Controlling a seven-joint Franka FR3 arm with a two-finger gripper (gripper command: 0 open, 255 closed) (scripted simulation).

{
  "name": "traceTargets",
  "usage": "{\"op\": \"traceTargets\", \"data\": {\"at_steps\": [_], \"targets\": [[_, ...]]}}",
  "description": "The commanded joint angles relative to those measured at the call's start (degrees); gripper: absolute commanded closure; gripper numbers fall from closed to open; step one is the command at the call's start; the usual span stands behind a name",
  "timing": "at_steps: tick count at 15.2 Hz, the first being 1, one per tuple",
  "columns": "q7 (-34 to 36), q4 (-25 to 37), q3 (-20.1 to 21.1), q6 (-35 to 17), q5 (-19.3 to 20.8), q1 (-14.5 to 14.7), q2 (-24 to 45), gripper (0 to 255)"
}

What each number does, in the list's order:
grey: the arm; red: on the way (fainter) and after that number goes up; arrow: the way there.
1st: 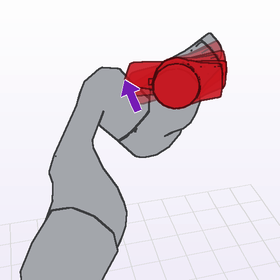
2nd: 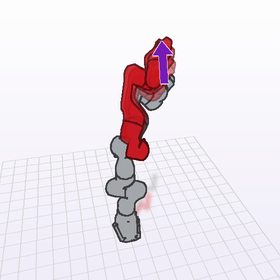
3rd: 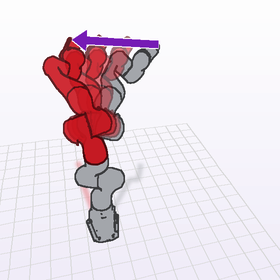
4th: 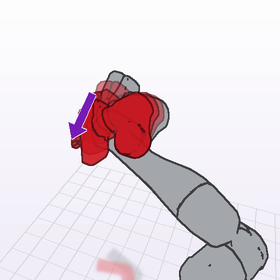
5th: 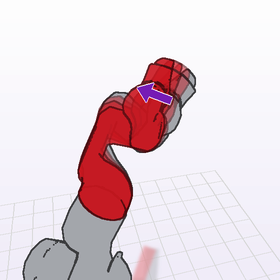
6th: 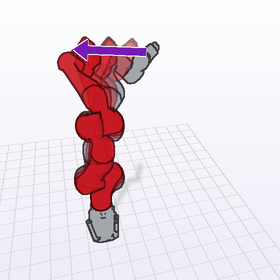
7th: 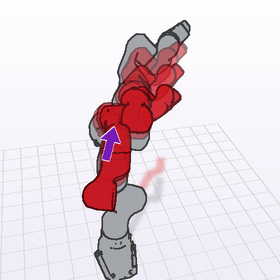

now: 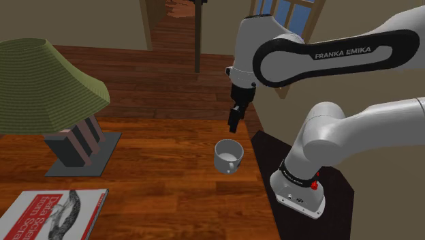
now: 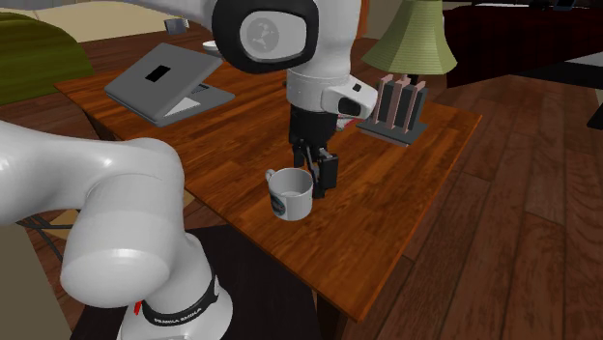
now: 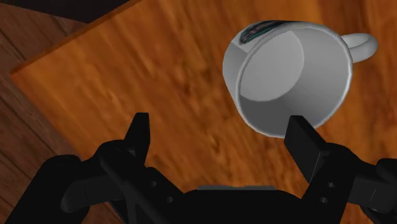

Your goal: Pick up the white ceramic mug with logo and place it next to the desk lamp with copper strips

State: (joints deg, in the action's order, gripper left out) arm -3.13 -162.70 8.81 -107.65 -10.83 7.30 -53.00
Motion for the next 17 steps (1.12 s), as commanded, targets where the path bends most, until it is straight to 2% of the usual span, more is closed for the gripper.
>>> {"op": "traceTargets", "data": {"at_steps": [1,4,11,17], "targets": [[0.67,-2.54,1.72,-3.25,-1.36,1.41,0.82,0],[1.77,-5.8,4.26,-7.94,-3.51,3.61,2.46,0],[1.57,-9.69,5.56,-15.35,-5.22,4.48,6.03,0],[1.55,-9.98,5.67,-16.01,-5.37,4.56,6.4,0]]}}
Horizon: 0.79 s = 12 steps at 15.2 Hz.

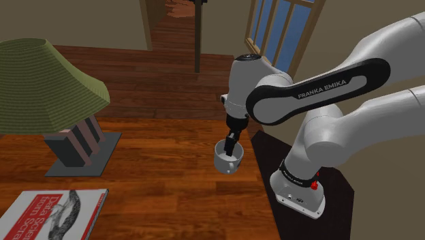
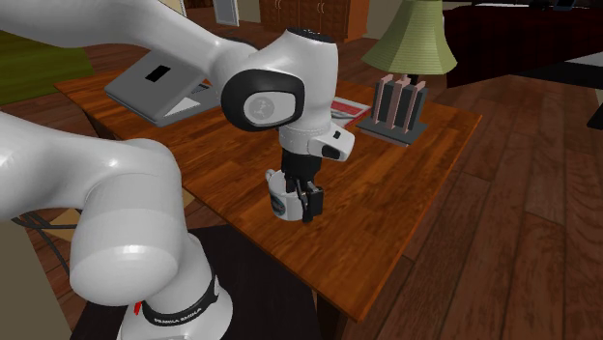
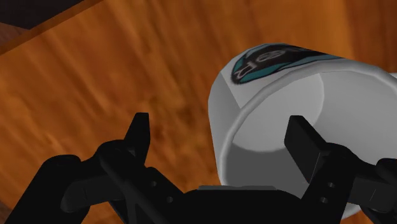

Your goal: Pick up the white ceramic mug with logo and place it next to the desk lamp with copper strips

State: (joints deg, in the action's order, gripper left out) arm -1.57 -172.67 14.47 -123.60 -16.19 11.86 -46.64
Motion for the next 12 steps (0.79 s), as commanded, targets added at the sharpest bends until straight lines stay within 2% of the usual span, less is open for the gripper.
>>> {"op": "traceTargets", "data": {"at_steps": [1,2,3,12], "targets": [[0.0,-0.01,0.01,-0.06,-0.01,0.0,0.04,0],[0.0,-0.01,0.01,-0.06,-0.01,0.0,0.04,0],[0.0,-0.01,0.01,-0.05,-0.01,0.0,0.04,255],[0.0,-0.01,0.01,-0.06,-0.01,0.0,0.04,255]]}}
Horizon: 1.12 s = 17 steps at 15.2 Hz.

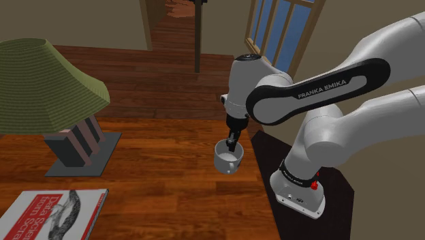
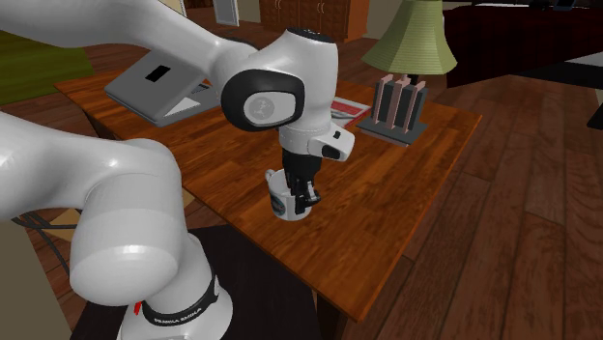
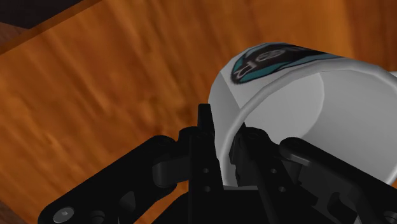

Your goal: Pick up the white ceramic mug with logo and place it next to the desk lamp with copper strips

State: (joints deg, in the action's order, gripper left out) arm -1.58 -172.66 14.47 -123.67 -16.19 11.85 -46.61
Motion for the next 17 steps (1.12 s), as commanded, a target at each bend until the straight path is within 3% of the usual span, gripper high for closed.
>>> {"op": "traceTargets", "data": {"at_steps": [1,17], "targets": [[0.08,0.45,-0.16,1.19,0.23,-0.08,-0.71,255],[1.0,9.96,-2.7,17.13,3.4,-1.38,-7.26,255]]}}
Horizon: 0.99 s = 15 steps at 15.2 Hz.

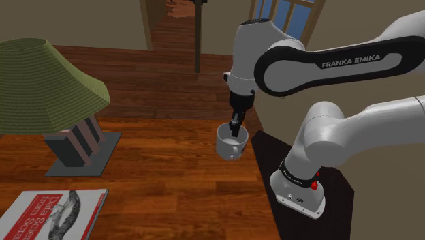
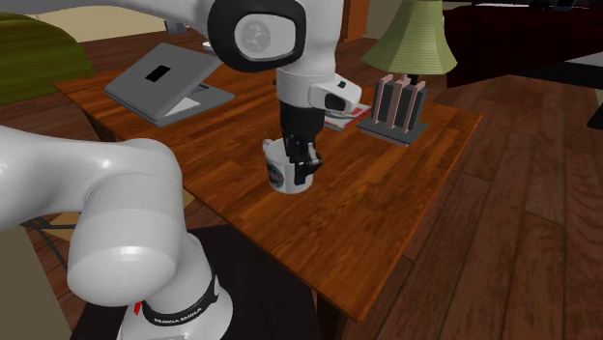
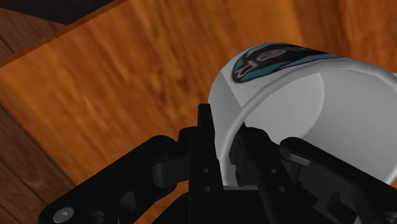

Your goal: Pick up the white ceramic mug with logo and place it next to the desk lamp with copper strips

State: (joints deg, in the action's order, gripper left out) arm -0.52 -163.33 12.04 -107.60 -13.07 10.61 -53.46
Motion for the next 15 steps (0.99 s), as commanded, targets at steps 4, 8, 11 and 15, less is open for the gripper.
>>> {"op": "traceTargets", "data": {"at_steps": [4,8,11,15], "targets": [[0.14,3.44,-0.84,4.41,0.91,-0.41,-0.96,255],[0.33,6.38,-1.36,7.58,1.47,-0.66,-1.2,255],[0.46,8.68,-1.73,9.86,1.86,-0.84,-1.2,255],[0.64,11.84,-2.18,12.8,2.33,-1.05,-0.97,255]]}}
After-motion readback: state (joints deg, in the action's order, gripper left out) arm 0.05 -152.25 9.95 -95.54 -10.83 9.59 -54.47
